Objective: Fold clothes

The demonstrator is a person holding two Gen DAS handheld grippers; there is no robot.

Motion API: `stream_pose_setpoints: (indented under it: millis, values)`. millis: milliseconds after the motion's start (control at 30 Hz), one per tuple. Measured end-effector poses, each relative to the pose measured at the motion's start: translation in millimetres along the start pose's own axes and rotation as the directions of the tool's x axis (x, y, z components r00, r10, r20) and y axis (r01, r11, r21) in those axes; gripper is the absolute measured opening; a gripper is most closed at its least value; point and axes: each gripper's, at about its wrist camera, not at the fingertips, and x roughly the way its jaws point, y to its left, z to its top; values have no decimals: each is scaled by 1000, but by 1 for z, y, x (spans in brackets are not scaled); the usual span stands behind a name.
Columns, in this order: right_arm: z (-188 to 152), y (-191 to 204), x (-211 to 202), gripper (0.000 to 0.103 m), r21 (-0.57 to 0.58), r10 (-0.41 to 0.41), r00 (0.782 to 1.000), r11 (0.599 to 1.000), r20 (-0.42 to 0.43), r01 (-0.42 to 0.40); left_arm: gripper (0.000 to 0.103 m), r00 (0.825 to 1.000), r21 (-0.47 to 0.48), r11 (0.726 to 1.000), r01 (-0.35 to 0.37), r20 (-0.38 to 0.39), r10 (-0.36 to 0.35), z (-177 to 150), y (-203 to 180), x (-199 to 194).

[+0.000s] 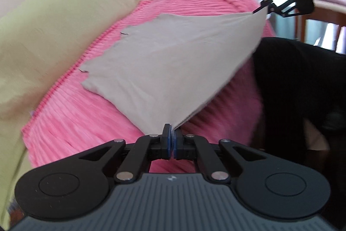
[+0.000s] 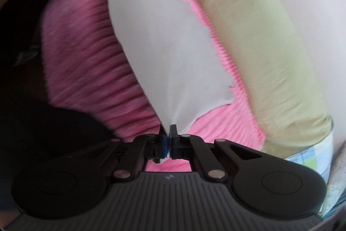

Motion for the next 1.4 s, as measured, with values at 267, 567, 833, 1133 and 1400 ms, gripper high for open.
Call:
stream_pose_setpoints:
  millis: [267,567,833,1133,1400]
  values:
    - [16,-38,-23,0,4,-2,1000,1000,4,2,0,994,-51,995,-85,60,88,44,57,7]
    - [56,-225,113,0,141,64,996,987,55,-71,0,986,-159,973,-166,2,168,116,208,110]
    - [44,-289,273,0,322,259,966,916,-21,-239,0,992,-212,970,-116,-78,102,119,281,239]
    - [-18,-304,302,13,723,262,947,615,188,-314,18,999,-416,908,-47,0,52,77,301,262]
    - [-55,-324,303,28,861,218,922,338,320,-379,31,994,-539,839,76,104,-24,65,325,257]
